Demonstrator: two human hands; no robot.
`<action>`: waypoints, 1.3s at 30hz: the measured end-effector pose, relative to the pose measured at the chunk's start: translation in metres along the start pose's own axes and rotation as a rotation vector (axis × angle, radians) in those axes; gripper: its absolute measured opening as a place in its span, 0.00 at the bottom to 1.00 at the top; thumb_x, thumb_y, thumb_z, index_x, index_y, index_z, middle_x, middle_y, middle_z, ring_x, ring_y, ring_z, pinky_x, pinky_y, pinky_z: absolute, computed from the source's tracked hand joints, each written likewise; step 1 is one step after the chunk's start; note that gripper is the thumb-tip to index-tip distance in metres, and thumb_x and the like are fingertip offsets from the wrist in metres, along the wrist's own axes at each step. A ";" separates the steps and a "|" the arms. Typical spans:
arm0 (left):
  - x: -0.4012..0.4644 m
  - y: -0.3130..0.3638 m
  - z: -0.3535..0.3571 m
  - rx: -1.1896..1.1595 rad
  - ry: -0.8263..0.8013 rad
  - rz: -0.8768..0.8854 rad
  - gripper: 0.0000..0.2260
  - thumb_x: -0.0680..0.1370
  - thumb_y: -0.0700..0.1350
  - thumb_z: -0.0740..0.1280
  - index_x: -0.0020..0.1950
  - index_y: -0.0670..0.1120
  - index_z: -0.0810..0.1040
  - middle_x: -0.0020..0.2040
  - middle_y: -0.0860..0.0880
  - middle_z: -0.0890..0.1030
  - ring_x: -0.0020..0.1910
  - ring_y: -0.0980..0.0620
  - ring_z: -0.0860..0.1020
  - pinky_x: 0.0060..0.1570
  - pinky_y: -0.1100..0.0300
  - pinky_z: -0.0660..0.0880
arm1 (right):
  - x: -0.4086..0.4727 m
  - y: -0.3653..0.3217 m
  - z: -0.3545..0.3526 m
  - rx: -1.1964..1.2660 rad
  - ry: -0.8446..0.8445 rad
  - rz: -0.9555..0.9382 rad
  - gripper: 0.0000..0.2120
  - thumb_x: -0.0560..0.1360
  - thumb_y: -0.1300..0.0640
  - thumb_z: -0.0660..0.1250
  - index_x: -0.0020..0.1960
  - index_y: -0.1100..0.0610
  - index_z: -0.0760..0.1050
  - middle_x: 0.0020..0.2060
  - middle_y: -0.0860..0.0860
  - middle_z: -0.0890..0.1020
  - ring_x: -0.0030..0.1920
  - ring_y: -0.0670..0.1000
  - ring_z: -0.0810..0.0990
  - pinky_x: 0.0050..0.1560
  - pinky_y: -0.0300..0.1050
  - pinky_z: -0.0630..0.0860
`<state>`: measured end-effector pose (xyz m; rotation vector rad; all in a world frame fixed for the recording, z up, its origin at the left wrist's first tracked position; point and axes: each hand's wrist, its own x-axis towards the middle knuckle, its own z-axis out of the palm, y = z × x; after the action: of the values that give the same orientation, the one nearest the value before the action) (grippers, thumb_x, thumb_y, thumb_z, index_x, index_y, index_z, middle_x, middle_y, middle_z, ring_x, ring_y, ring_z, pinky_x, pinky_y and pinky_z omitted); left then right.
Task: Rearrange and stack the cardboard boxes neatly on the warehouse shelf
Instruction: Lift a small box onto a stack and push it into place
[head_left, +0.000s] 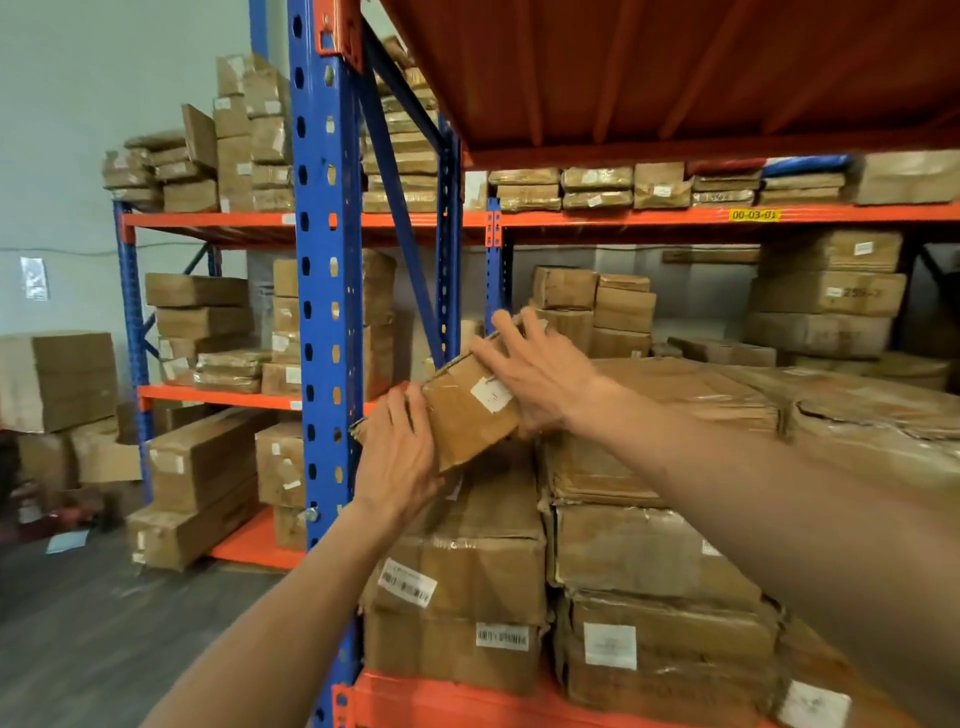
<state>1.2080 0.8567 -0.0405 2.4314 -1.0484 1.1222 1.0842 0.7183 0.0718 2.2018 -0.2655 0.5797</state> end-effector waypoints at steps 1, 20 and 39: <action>0.007 -0.003 -0.002 0.046 0.002 0.034 0.57 0.58 0.61 0.82 0.74 0.33 0.60 0.61 0.35 0.71 0.57 0.38 0.72 0.60 0.44 0.73 | -0.002 -0.002 0.006 0.014 -0.001 0.045 0.49 0.64 0.46 0.79 0.75 0.54 0.53 0.70 0.61 0.57 0.66 0.66 0.64 0.53 0.54 0.78; 0.016 -0.037 0.010 0.054 -0.018 0.264 0.57 0.58 0.62 0.81 0.74 0.33 0.58 0.62 0.36 0.70 0.58 0.38 0.70 0.63 0.44 0.70 | -0.009 -0.026 0.031 0.217 0.029 0.200 0.56 0.59 0.43 0.81 0.76 0.53 0.52 0.72 0.61 0.58 0.59 0.70 0.71 0.39 0.53 0.76; -0.031 -0.047 0.007 0.037 -0.104 0.423 0.60 0.55 0.60 0.82 0.75 0.34 0.56 0.66 0.33 0.68 0.62 0.35 0.65 0.64 0.38 0.68 | -0.078 -0.084 0.042 0.455 0.041 0.305 0.58 0.57 0.43 0.82 0.76 0.50 0.51 0.69 0.61 0.54 0.59 0.65 0.70 0.44 0.55 0.81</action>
<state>1.2317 0.9021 -0.0652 2.3801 -1.6450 1.1483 1.0605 0.7391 -0.0460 2.6020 -0.4933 0.9260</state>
